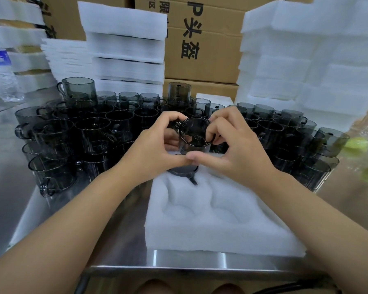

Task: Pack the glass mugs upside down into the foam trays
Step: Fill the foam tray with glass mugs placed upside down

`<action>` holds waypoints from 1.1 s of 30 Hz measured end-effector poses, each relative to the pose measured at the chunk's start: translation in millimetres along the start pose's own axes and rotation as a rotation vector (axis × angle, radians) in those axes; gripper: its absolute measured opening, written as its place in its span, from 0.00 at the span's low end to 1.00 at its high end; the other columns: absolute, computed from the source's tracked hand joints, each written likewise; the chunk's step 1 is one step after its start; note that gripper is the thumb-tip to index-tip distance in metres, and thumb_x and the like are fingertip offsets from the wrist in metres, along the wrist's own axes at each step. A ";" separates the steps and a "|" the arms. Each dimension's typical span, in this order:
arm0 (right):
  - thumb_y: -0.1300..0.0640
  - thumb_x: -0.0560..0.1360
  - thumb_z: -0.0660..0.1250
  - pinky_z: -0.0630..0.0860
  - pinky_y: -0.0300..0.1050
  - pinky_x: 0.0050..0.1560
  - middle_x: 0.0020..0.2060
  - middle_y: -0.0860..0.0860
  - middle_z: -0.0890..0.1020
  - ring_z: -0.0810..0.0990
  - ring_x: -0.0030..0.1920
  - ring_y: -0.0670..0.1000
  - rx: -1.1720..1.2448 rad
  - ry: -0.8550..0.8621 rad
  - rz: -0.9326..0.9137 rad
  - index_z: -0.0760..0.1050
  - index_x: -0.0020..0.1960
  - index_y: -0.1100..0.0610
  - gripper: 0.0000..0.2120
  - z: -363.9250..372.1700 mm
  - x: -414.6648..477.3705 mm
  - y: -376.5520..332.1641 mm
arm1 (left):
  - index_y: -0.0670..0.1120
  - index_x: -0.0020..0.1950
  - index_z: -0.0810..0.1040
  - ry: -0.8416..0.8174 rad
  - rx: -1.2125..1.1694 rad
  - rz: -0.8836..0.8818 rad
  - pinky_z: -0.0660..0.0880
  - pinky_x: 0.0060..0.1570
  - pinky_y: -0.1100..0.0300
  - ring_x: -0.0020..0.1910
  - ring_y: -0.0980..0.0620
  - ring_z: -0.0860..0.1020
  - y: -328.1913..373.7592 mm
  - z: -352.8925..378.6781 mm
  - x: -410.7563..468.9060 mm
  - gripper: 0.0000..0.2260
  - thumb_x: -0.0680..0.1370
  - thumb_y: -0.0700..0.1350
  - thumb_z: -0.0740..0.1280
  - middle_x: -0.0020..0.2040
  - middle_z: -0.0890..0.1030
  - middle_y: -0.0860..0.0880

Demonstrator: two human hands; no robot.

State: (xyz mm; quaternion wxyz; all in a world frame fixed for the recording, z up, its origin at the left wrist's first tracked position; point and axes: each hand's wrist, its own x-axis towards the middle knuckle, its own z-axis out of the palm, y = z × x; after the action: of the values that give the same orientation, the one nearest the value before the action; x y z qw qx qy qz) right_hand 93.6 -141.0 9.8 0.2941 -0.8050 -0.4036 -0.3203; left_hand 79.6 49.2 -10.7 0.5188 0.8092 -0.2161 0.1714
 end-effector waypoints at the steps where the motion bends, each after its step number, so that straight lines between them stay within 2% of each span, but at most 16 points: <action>1: 0.41 0.67 0.70 0.77 0.54 0.37 0.49 0.49 0.71 0.73 0.42 0.49 0.003 0.008 0.004 0.72 0.43 0.59 0.21 0.3 -0.4 0.3 | 0.61 0.59 0.68 -0.001 -0.011 0.000 0.78 0.50 0.64 0.46 0.59 0.82 0.1 0.2 0.4 0.30 0.61 0.54 0.76 0.47 0.84 0.55; 4: 0.42 0.68 0.69 0.77 0.53 0.38 0.50 0.46 0.71 0.73 0.44 0.48 0.021 0.043 0.034 0.72 0.43 0.57 0.19 0.9 -1.7 1.1 | 0.65 0.56 0.68 0.007 -0.057 0.005 0.78 0.49 0.65 0.47 0.58 0.83 -0.1 1.0 1.0 0.28 0.61 0.56 0.76 0.46 0.85 0.56; 9: 0.46 0.70 0.66 0.76 0.50 0.41 0.54 0.44 0.72 0.74 0.47 0.48 0.046 0.043 0.057 0.73 0.51 0.56 0.16 0.2 -2.5 4.8 | 0.64 0.51 0.69 0.043 -0.102 0.006 0.79 0.48 0.62 0.46 0.56 0.84 -2.4 2.8 2.1 0.24 0.61 0.55 0.76 0.45 0.85 0.56; 12: 0.47 0.71 0.65 0.74 0.47 0.44 0.56 0.45 0.73 0.73 0.51 0.46 0.085 0.043 0.079 0.71 0.57 0.55 0.19 0.3 -3.2 6.0 | 0.62 0.48 0.71 0.055 -0.121 -0.006 0.79 0.48 0.64 0.45 0.56 0.84 -2.9 2.9 2.1 0.21 0.61 0.54 0.77 0.44 0.85 0.56; 14: 0.46 0.71 0.64 0.73 0.45 0.47 0.56 0.43 0.73 0.73 0.52 0.43 0.098 0.050 0.113 0.68 0.60 0.51 0.19 0.2 -3.8 5.9 | 0.57 0.48 0.71 0.053 -0.127 -0.007 0.78 0.48 0.65 0.46 0.55 0.84 -2.7 2.8 2.0 0.19 0.64 0.51 0.78 0.44 0.85 0.55; 17: 0.49 0.71 0.66 0.74 0.44 0.44 0.56 0.42 0.73 0.74 0.50 0.41 0.123 0.060 0.173 0.67 0.61 0.50 0.19 -0.3 -2.9 5.4 | 0.53 0.46 0.72 0.046 -0.134 -0.015 0.78 0.48 0.64 0.46 0.55 0.84 -3.4 2.5 1.6 0.14 0.68 0.45 0.76 0.44 0.86 0.55; 19: 0.52 0.73 0.66 0.74 0.39 0.42 0.53 0.40 0.73 0.74 0.49 0.40 0.181 0.074 0.199 0.67 0.59 0.48 0.16 -0.7 -1.4 5.0 | 0.52 0.42 0.73 0.070 -0.132 -0.033 0.80 0.46 0.61 0.44 0.53 0.84 -3.3 2.0 1.0 0.12 0.69 0.44 0.76 0.42 0.86 0.51; 21: 0.55 0.74 0.68 0.74 0.34 0.42 0.51 0.39 0.74 0.75 0.50 0.39 0.282 0.085 0.248 0.67 0.57 0.46 0.15 -1.4 0.2 5.3 | 0.52 0.38 0.74 0.104 -0.083 -0.044 0.80 0.45 0.52 0.41 0.46 0.84 -3.7 2.1 0.6 0.10 0.68 0.47 0.75 0.38 0.84 0.45; 24: 0.53 0.71 0.71 0.75 0.35 0.45 0.53 0.40 0.76 0.76 0.53 0.40 0.372 0.055 0.293 0.68 0.61 0.46 0.20 -2.0 -0.4 7.4 | 0.51 0.38 0.75 0.099 -0.005 -0.038 0.79 0.47 0.45 0.42 0.40 0.82 -2.6 4.2 1.1 0.09 0.69 0.46 0.76 0.38 0.83 0.42; 26: 0.48 0.68 0.73 0.76 0.39 0.48 0.56 0.39 0.76 0.75 0.56 0.41 0.357 0.021 0.298 0.67 0.64 0.43 0.27 -2.1 -0.9 8.4 | 0.50 0.38 0.76 0.080 -0.015 -0.028 0.80 0.47 0.50 0.42 0.46 0.83 -2.6 4.2 1.5 0.09 0.71 0.42 0.75 0.39 0.84 0.47; 28: 0.44 0.65 0.75 0.75 0.41 0.51 0.57 0.38 0.75 0.75 0.57 0.43 0.329 -0.003 0.299 0.68 0.64 0.42 0.31 -2.2 -0.3 9.4 | 0.50 0.38 0.77 0.060 -0.007 -0.007 0.80 0.43 0.62 0.39 0.56 0.83 -0.4 3.9 1.2 0.08 0.70 0.41 0.75 0.38 0.83 0.54; 31: 0.49 0.65 0.78 0.76 0.39 0.52 0.56 0.44 0.73 0.77 0.54 0.45 0.376 0.047 0.316 0.69 0.61 0.43 0.28 -2.0 1.0 12.1 | 0.47 0.42 0.81 0.041 -0.053 0.006 0.78 0.44 0.67 0.41 0.59 0.83 2.7 5.2 -0.8 0.06 0.69 0.40 0.76 0.40 0.84 0.56; 33: 0.54 0.70 0.74 0.75 0.37 0.55 0.57 0.47 0.74 0.77 0.56 0.44 0.461 0.056 0.351 0.69 0.62 0.44 0.25 -1.0 0.6 12.9 | 0.50 0.45 0.82 -0.003 -0.094 0.021 0.76 0.47 0.70 0.45 0.60 0.83 5.8 6.9 -3.8 0.07 0.70 0.41 0.75 0.43 0.85 0.59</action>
State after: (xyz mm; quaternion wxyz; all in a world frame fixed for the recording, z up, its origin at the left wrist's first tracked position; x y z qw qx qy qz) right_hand 104.5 -148.0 8.1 0.5311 -0.7653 -0.3123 -0.1864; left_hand 73.8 41.5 -11.0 0.5539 0.7819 -0.2331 0.1654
